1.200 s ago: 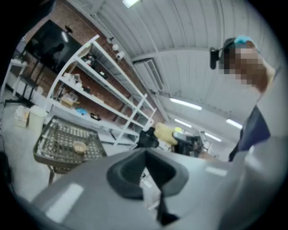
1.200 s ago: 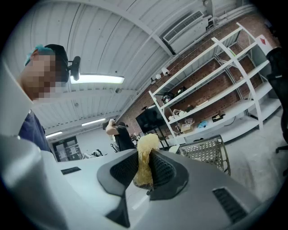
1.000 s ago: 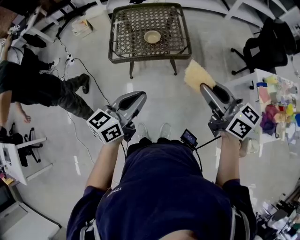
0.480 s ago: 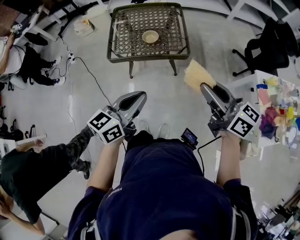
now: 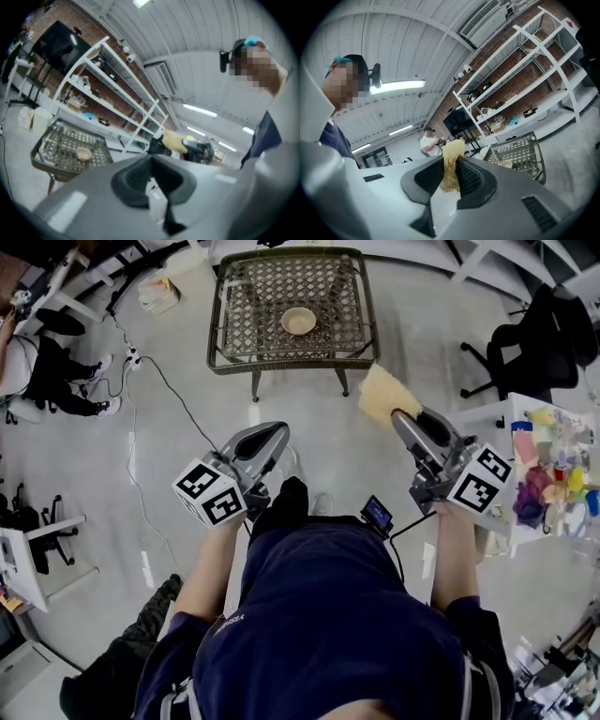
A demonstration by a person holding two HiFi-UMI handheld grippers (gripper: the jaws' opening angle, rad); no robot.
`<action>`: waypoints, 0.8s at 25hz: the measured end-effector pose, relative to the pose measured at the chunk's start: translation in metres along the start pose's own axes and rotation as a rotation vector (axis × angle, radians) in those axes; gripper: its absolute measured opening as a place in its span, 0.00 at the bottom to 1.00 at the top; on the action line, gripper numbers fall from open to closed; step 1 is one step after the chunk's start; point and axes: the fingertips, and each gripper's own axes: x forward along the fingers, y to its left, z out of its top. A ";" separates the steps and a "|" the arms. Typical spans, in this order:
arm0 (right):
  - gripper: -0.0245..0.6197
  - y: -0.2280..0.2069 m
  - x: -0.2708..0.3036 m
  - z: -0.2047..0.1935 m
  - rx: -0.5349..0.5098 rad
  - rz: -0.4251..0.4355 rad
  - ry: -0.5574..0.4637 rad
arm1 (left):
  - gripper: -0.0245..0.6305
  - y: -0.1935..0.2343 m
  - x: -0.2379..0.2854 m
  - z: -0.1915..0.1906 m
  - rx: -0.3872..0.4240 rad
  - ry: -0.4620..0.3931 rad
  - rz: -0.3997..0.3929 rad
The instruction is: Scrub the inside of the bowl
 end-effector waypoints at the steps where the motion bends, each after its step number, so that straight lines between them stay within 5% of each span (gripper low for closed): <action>1: 0.14 -0.004 0.007 0.002 0.003 -0.005 0.003 | 0.04 0.007 0.003 0.004 -0.005 0.002 -0.004; 20: 0.14 -0.071 0.173 0.032 0.056 -0.100 0.043 | 0.04 0.179 0.042 0.076 -0.068 0.085 -0.074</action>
